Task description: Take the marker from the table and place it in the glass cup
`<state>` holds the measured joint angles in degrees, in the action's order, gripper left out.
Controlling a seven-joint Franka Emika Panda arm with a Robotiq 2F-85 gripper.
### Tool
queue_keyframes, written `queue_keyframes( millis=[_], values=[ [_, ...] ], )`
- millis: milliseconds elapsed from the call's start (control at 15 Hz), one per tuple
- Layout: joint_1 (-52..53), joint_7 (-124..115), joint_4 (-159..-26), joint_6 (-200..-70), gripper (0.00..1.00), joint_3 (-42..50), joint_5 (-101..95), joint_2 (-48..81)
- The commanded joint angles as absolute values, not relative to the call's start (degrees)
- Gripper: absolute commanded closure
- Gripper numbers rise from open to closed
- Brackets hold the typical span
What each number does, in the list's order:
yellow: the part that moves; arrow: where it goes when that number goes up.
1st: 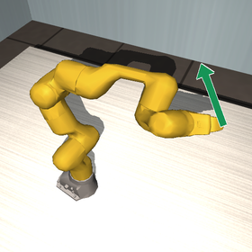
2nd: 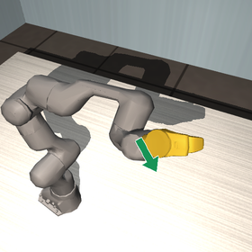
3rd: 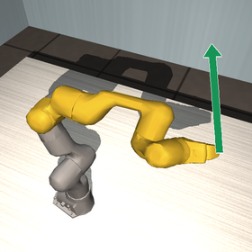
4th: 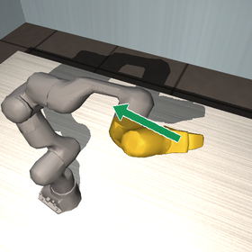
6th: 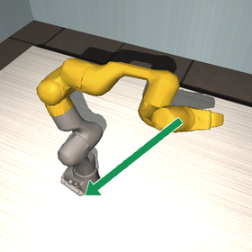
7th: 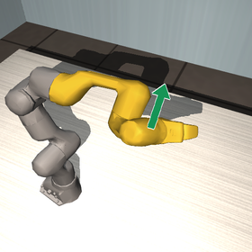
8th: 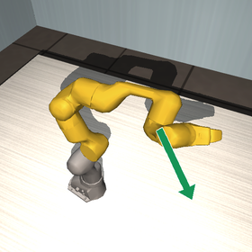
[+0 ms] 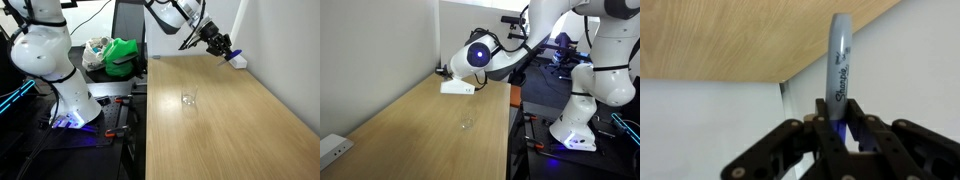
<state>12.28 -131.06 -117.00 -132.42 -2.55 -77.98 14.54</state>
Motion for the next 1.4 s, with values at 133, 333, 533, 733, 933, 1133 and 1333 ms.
queue_keyframes(
  millis=[133,333,533,733,933,1133,1333],
  values=[
    [10.99,-132.03,-118.83,-131.63,0.94,-4.00,-79.11,12.59],
    [10.95,-131.63,-118.78,-131.76,0.94,-4.05,-79.00,12.73],
    [10.82,-130.96,-117.12,-132.05,0.75,-4.17,-78.10,14.53],
    [10.82,-130.96,-117.18,-132.05,0.75,-4.19,-78.10,14.53],
    [10.82,-130.96,-117.19,-132.05,0.75,-4.19,-78.10,14.53],
    [11.62,-135.10,-118.73,-130.26,0.94,-4.12,-79.90,13.05],
    [12.31,-138.54,-119.75,-127.69,0.94,-4.72,-81.03,12.57]
  ],
)
